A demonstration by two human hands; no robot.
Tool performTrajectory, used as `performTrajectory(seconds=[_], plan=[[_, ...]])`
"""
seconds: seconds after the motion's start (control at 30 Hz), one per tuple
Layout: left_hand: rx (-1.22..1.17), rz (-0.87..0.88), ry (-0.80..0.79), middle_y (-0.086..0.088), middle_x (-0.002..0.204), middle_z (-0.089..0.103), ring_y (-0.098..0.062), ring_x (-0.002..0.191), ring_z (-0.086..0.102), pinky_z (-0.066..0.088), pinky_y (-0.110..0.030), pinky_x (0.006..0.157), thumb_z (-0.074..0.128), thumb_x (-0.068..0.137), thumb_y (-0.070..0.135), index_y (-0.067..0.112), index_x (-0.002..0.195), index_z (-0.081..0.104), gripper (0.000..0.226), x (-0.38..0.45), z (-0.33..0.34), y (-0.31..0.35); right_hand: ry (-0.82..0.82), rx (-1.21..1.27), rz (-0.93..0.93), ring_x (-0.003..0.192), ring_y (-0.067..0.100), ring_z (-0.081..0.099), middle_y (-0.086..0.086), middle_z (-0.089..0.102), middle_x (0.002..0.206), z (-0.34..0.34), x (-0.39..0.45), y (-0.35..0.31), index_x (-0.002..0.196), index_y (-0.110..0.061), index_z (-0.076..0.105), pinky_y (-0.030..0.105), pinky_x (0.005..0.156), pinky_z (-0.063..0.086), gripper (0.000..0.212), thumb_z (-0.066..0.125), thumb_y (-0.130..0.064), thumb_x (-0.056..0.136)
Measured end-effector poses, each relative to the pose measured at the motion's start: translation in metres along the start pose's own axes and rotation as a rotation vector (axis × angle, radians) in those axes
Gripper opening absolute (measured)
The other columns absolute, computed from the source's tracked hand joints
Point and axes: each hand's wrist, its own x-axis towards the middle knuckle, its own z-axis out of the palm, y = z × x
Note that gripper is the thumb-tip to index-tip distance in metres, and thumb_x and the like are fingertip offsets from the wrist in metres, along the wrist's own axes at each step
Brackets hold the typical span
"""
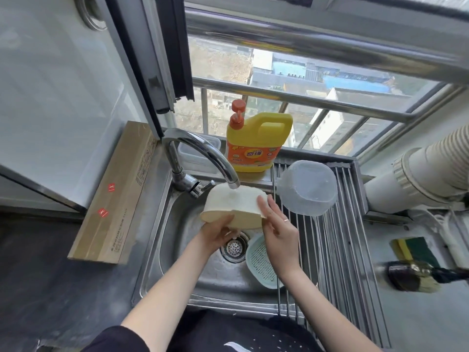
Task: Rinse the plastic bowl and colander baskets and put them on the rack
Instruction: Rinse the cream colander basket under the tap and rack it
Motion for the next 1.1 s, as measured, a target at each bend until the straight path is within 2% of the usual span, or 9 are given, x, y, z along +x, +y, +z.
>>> performTrajectory(seconds=[0.13,0.27,0.43,0.57,0.67,0.8,0.87,0.97,1.1], plan=[[0.371,0.05,0.064,-0.013,0.096,0.063,-0.027,0.08,0.064,0.06,-0.032,0.052,0.057,0.094,0.026,0.003,0.118,0.051,0.034,0.0,-0.006,0.007,0.054,-0.006,0.286,0.088,0.008,0.068,-0.011,0.067,0.109,-0.009,0.018,0.005,0.131,-0.032,0.056,0.029,0.077,0.058,0.037,0.052,-0.017,0.097],[0.675,0.134,0.133,-0.014,0.099,0.061,-0.028,0.082,0.062,0.06,-0.039,0.064,0.042,0.1,0.037,0.0,0.115,0.055,0.042,-0.003,0.003,0.011,0.045,-0.022,0.424,0.059,0.017,0.069,0.002,0.071,0.088,-0.018,0.023,0.012,0.116,-0.027,0.065,0.026,0.041,0.055,0.024,0.049,-0.026,0.099],[0.509,0.027,-0.049,-0.009,0.098,0.062,-0.029,0.094,0.059,0.052,-0.054,0.087,0.035,0.099,0.028,0.014,0.111,0.054,0.027,-0.009,0.013,0.021,0.118,-0.015,0.537,0.041,0.017,0.064,0.004,0.069,0.07,-0.022,0.019,0.015,0.11,-0.012,0.069,0.025,0.037,0.052,0.025,0.048,-0.021,0.099],[0.159,-0.166,-0.245,-0.018,0.11,0.059,-0.034,0.098,0.057,0.053,-0.049,0.073,0.027,0.092,0.02,0.009,0.119,0.049,0.037,-0.009,0.001,0.02,0.114,-0.107,0.38,0.046,0.016,0.063,0.001,0.071,0.068,-0.024,0.017,0.006,0.12,-0.019,0.066,0.031,0.044,0.053,0.028,0.053,-0.024,0.096],[0.073,-0.17,-0.205,-0.018,0.102,0.06,-0.03,0.091,0.058,0.055,-0.038,0.061,0.027,0.094,0.015,0.007,0.114,0.048,0.03,-0.008,-0.002,0.015,0.118,-0.259,0.21,0.058,0.014,0.057,0.0,0.069,0.077,-0.02,0.018,-0.006,0.122,-0.021,0.064,0.027,0.056,0.043,0.032,0.062,-0.029,0.091],[0.05,-0.172,-0.162,-0.019,0.114,0.06,-0.031,0.102,0.061,0.055,-0.04,0.083,0.041,0.09,-0.004,0.005,0.125,0.042,0.037,0.002,-0.004,0.006,0.169,-0.312,0.069,0.07,0.019,0.054,0.003,0.052,0.093,-0.011,0.023,-0.02,0.114,-0.021,0.07,0.029,0.057,0.047,0.032,0.07,-0.032,0.084],[0.054,-0.158,-0.161,-0.02,0.121,0.058,-0.033,0.11,0.059,0.052,-0.046,0.092,0.049,0.088,-0.009,0.004,0.127,0.043,0.042,0.005,0.0,0.003,0.207,-0.315,-0.002,0.084,0.021,0.057,0.006,0.055,0.103,-0.009,0.024,-0.02,0.11,-0.021,0.072,0.03,0.06,0.051,0.032,0.07,-0.035,0.082],[0.15,-0.152,-0.177,-0.016,0.111,0.063,-0.029,0.097,0.063,0.061,-0.039,0.07,0.057,0.083,-0.013,0.003,0.124,0.048,0.045,0.007,0.013,0.0,0.196,-0.159,0.023,0.112,0.023,0.055,0.01,0.056,0.124,-0.01,0.029,-0.017,0.115,-0.02,0.07,0.032,0.091,0.048,0.032,0.069,-0.032,0.085],[0.408,-0.189,-0.213,-0.011,0.099,0.068,-0.023,0.084,0.067,0.06,-0.029,0.061,0.068,0.081,-0.002,0.006,0.116,0.055,0.037,0.007,0.019,-0.005,0.157,-0.046,0.089,0.113,0.008,0.05,0.006,0.058,0.125,-0.015,0.032,-0.021,0.118,-0.023,0.067,0.009,0.096,0.036,0.029,0.064,-0.024,0.09]])
